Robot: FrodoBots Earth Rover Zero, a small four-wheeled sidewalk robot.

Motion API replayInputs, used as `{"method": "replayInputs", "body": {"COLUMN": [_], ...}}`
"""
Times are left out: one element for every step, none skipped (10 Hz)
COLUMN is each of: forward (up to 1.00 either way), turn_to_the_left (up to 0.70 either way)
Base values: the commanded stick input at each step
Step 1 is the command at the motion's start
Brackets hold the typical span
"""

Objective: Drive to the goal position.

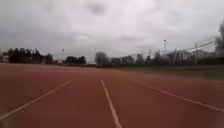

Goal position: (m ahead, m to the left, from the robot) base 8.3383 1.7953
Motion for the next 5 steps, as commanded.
{"method": "replayInputs", "body": {"forward": [0.7, 0.7, 0.7, 0.7, 0.7], "turn_to_the_left": [0.0, 0.0, 0.0, 0.0, 0.0]}}
